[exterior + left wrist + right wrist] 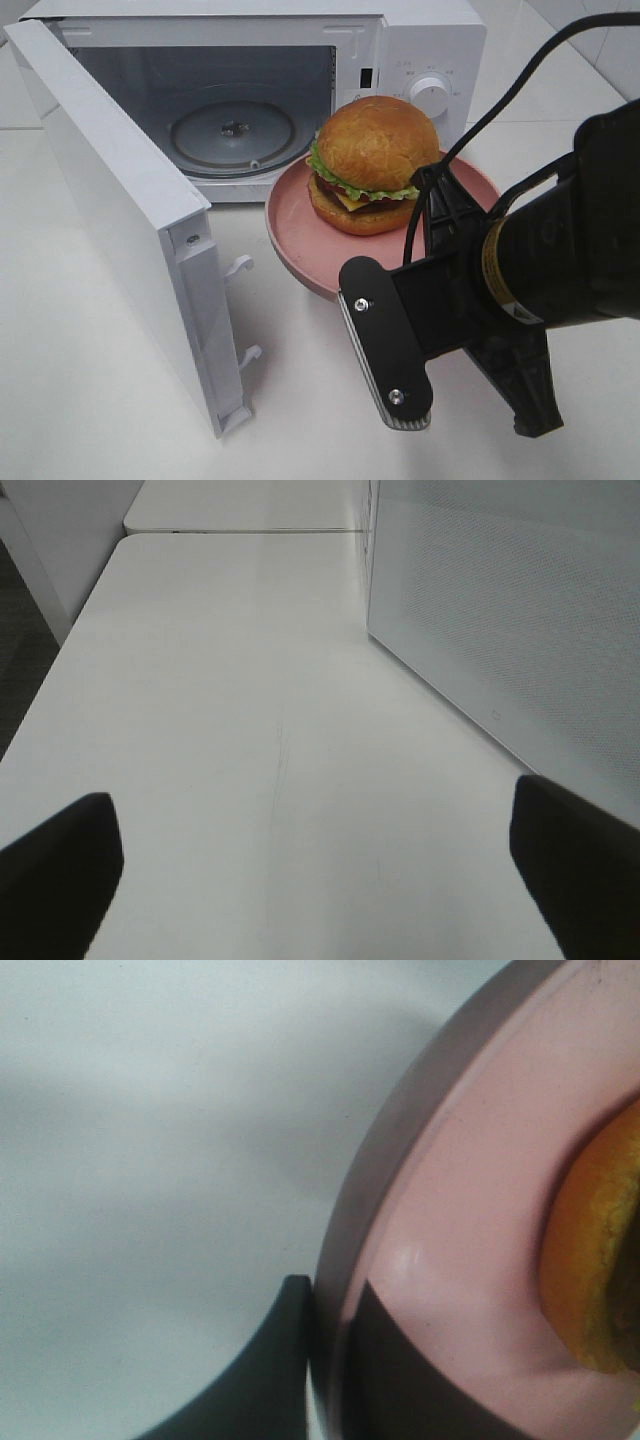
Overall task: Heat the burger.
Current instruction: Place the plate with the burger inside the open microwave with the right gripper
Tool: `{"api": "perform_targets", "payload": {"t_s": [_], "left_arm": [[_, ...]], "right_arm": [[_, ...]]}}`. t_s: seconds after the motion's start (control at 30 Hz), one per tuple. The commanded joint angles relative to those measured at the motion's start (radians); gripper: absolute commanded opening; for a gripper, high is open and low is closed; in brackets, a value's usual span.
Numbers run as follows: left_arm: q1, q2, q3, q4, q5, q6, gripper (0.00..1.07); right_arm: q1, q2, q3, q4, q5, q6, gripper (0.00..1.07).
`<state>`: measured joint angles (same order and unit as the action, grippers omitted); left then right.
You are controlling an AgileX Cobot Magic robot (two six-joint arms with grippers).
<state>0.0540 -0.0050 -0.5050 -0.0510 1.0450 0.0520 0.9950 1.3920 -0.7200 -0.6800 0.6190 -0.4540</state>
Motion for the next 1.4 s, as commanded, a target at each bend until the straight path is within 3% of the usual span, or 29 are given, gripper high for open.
{"api": "perform_targets", "payload": {"t_s": [0.03, 0.23, 0.3, 0.67, 0.73, 0.83, 0.9, 1.1, 1.4], "left_arm": [[-0.004, -0.021, 0.003, -0.003, -0.009, -0.003, 0.98], [-0.004, -0.021, 0.003, -0.003, -0.009, -0.003, 0.98], [-0.004, -0.021, 0.003, -0.003, -0.009, -0.003, 0.98], [-0.004, -0.021, 0.003, -0.003, -0.009, -0.003, 0.98], [-0.004, -0.021, 0.003, -0.003, -0.009, -0.003, 0.98], [-0.004, -0.021, 0.003, -0.003, -0.009, -0.003, 0.98], [-0.004, -0.021, 0.003, -0.003, -0.009, -0.003, 0.98], [-0.004, -0.021, 0.003, -0.003, -0.009, -0.003, 0.98], [-0.004, -0.021, 0.003, -0.003, -0.009, -0.003, 0.98]], "right_arm": [[-0.058, -0.007, -0.003, 0.001, -0.095, -0.112, 0.0], [-0.137, -0.007, -0.003, 0.059, -0.17, -0.263, 0.0], [-0.196, -0.007, -0.003, 0.127, -0.221, -0.405, 0.0], [-0.313, -0.007, -0.003, 0.346, -0.282, -0.75, 0.0], [-0.362, -0.007, -0.003, 0.48, -0.282, -0.946, 0.0], [-0.372, -0.007, -0.003, 0.509, -0.282, -0.991, 0.0], [-0.412, -0.007, -0.003, 0.639, -0.285, -1.184, 0.0], [-0.462, -0.004, -0.003, 0.802, -0.292, -1.384, 0.0], [-0.469, -0.004, -0.003, 0.804, -0.293, -1.396, 0.0]]}}
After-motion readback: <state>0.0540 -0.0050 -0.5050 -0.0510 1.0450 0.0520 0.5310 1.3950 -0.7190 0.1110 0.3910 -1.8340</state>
